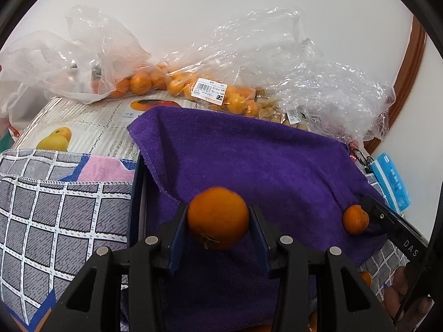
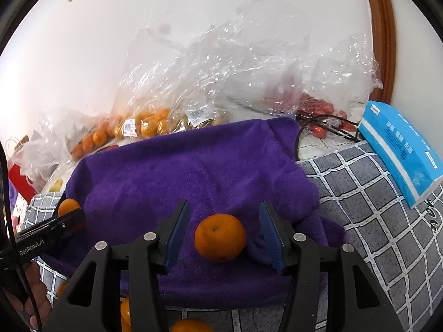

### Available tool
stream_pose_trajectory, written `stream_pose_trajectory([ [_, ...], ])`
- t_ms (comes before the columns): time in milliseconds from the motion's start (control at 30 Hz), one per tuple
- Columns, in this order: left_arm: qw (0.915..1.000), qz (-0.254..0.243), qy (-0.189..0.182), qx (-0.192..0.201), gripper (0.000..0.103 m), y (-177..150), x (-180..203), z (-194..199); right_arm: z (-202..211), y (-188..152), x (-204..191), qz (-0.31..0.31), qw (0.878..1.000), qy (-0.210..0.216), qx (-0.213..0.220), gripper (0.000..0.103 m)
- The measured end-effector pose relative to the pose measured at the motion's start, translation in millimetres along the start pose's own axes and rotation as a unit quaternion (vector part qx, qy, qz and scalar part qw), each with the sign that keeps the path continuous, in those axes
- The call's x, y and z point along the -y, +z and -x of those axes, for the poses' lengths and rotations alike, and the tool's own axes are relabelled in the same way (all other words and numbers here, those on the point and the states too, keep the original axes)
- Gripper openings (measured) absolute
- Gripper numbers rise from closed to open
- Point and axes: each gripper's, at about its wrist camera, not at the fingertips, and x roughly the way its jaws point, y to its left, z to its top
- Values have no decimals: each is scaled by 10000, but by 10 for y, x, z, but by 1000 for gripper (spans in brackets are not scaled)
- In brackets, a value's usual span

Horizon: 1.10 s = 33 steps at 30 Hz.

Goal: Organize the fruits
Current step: 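Lower the orange onto the towel and open the right gripper while the left gripper releases its orange, then move the left gripper back to the fruit while the right gripper grasps another large orange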

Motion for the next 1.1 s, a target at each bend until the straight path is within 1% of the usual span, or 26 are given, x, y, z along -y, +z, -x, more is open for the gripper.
stream_pose_trajectory([
  [33, 10000, 3, -37, 59, 47, 3, 0, 24, 10, -3, 7, -26, 10000, 48, 25, 52],
  [67, 9999, 4, -48, 144, 53, 8, 1, 60, 24, -6, 8, -43, 9999, 92, 50, 52],
  [100, 9997, -4, -40, 234, 57, 13, 6, 95, 37, -6, 4, -40, 9999, 107, 69, 52],
  [200, 9989, -48, -39, 466, 59, 22, 30, 179, 83, -4, -37, 49, 9999, 97, 135, 52],
  [300, 9986, 4, -67, 530, 59, 17, 28, 199, 146, -5, -93, 198, 9995, 133, 227, 52],
  [433, 9982, 64, -4, 601, 59, 17, 20, 217, 202, -14, -219, 545, 9978, -146, 361, 52],
  [567, 9970, 106, 14, 765, 59, 16, 12, 276, 236, -29, -299, 773, 9955, -266, 485, 52],
  [633, 9971, 70, 30, 756, 59, 23, 20, 282, 241, -27, -302, 766, 9958, -166, 481, 52],
  [700, 9969, 117, 58, 773, 59, 20, 12, 287, 223, -6, -294, 699, 9969, -47, 355, 52],
  [767, 9968, 183, 52, 778, 59, 16, 0, 297, 239, 9, -282, 653, 9972, -59, 354, 52],
  [867, 9974, 253, -153, 659, 57, 27, -10, 304, 310, 63, -275, 599, 9972, -173, 421, 52],
  [1000, 9978, 262, -251, 560, 57, 33, -12, 309, 432, 145, -238, 379, 9989, 32, 261, 52],
  [1100, 9973, 238, -330, 606, 57, 46, -5, 386, 559, 131, -245, 389, 9990, 19, 217, 52],
])
